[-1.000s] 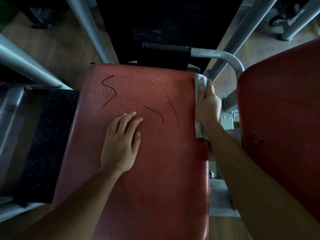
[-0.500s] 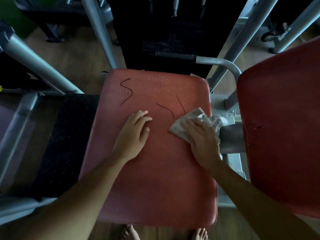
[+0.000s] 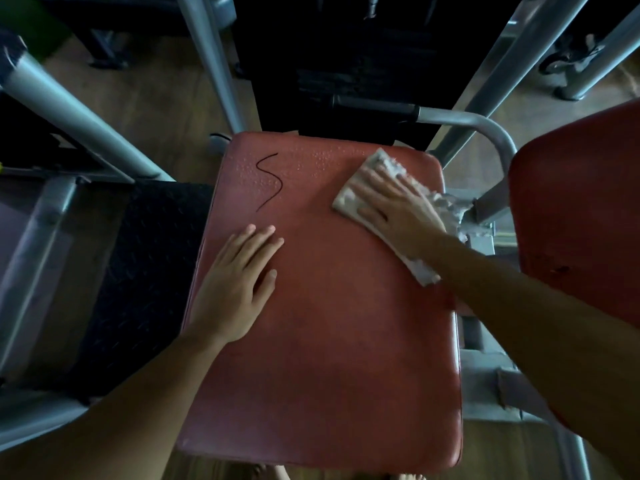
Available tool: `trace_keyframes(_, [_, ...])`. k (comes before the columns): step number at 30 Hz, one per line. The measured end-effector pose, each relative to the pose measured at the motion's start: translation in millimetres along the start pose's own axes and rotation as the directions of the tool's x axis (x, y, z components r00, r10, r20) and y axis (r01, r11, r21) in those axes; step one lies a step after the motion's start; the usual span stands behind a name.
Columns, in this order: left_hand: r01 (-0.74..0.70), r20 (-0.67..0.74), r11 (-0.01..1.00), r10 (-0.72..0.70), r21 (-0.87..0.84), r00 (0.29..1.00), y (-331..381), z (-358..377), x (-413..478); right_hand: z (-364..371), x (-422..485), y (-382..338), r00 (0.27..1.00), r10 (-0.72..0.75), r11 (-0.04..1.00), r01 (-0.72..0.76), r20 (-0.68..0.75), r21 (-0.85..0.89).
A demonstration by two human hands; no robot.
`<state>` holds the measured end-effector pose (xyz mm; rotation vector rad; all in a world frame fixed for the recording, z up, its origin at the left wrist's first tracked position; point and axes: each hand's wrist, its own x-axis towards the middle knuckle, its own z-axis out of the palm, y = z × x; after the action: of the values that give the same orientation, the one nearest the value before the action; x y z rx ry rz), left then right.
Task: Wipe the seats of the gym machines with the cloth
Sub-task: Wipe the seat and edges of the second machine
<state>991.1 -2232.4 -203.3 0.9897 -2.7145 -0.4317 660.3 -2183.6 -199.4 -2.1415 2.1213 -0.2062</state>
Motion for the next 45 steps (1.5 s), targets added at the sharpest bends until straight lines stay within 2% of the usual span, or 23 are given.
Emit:
trace_keyframes(1, [-0.001,-0.004,1.000,0.001,-0.005,1.000,0,0,0,-1,11,1,0.995,0.097,0.995,-0.096,-0.033,0.027])
trace_keyframes(3, [-0.002,-0.012,1.000,0.002,-0.013,1.000,-1,1,1,0,21,-6,0.977,0.198,0.980,-0.196,-0.076,0.037])
trace_keyframes(6, [0.004,-0.015,1.000,-0.005,-0.021,1.000,-1,1,0,8,0,-38,0.979,0.186,0.982,-0.186,-0.084,0.015])
trace_keyframes(8, [-0.006,-0.011,1.000,0.006,-0.018,1.000,-1,1,0,14,-34,-56,0.999,0.034,0.999,-0.033,-0.032,0.004])
trace_keyframes(10, [-0.001,-0.010,1.000,0.001,-0.018,1.000,-2,2,-1,17,-62,-61,0.983,-0.178,0.984,0.179,0.040,-0.011])
trace_keyframes(12, [0.009,-0.005,1.000,-0.009,-0.017,1.000,-2,2,-1,8,-59,-38,0.921,-0.372,0.926,0.377,0.116,-0.022])
trace_keyframes(14, [0.008,-0.005,1.000,-0.008,-0.017,1.000,-2,2,-1,-1,-32,-5,0.859,-0.482,0.853,0.505,0.173,-0.133])
trace_keyframes(16, [0.006,-0.004,1.000,-0.006,-0.017,1.000,-2,2,-1,-6,0,22,0.910,-0.389,0.888,0.412,0.140,-0.207])
trace_keyframes(18, [0.009,-0.003,1.000,-0.009,-0.015,1.000,-2,1,-1,-7,18,28,0.990,-0.136,0.983,0.139,0.035,-0.120])
trace_keyframes(20, [0.013,-0.005,1.000,-0.013,-0.012,1.000,-1,1,0,1,22,8,0.995,0.065,0.998,-0.063,-0.074,0.027])
trace_keyframes(22, [0.011,-0.007,1.000,-0.011,-0.008,1.000,-1,1,-1,8,13,-22,0.982,0.166,0.979,-0.153,-0.093,0.134])
trace_keyframes(23, [0.010,-0.010,1.000,-0.010,-0.006,1.000,-1,0,-1,10,5,-35,0.985,0.145,0.980,-0.130,-0.093,0.151])
trace_keyframes(25, [0.001,-0.012,1.000,-0.001,-0.005,1.000,-1,0,-1,12,-16,-52,0.997,-0.010,0.994,0.018,-0.075,0.111])
trace_keyframes(27, [0.004,-0.015,1.000,-0.004,-0.005,1.000,-1,0,0,16,-32,-54,0.978,-0.206,0.977,0.206,-0.006,0.055])
trace_keyframes(29, [0.007,-0.016,1.000,-0.007,-0.005,1.000,-1,1,0,18,-29,-42,0.952,-0.302,0.953,0.301,0.045,0.025])
trace_keyframes(31, [0.000,-0.016,1.000,0.000,-0.007,1.000,0,0,0,17,-12,-30,0.977,-0.215,0.976,0.215,0.012,0.027])
trace_keyframes(33, [0.003,-0.019,1.000,-0.003,-0.005,1.000,0,0,1,12,7,-24,0.998,-0.023,0.996,0.028,-0.067,0.087])
trace_keyframes(35, [0.006,-0.013,1.000,-0.006,0.000,1.000,0,0,1,12,20,-24,0.986,0.119,0.986,-0.104,-0.117,0.128])
trace_keyframes(38, [0.007,-0.015,1.000,-0.007,0.000,1.000,-1,1,0,16,20,-34,0.972,0.178,0.971,-0.149,-0.152,0.188])
trace_keyframes(39, [0.007,-0.018,1.000,-0.007,0.002,1.000,-1,1,-1,16,15,-39,0.972,0.167,0.969,-0.131,-0.163,0.210])
trace_keyframes(41, [0.003,-0.020,1.000,-0.003,0.005,1.000,-2,2,-2,18,-1,-51,0.983,0.052,0.981,-0.017,-0.174,0.195])
trace_keyframes(43, [0.005,-0.019,1.000,-0.005,0.008,1.000,-2,3,-2,24,-21,-63,0.986,-0.140,0.979,0.151,-0.090,0.137])
trace_keyframes(45, [0.010,-0.018,1.000,-0.010,0.009,1.000,-1,3,-1,23,-23,-63,0.972,-0.236,0.963,0.235,-0.011,0.135])
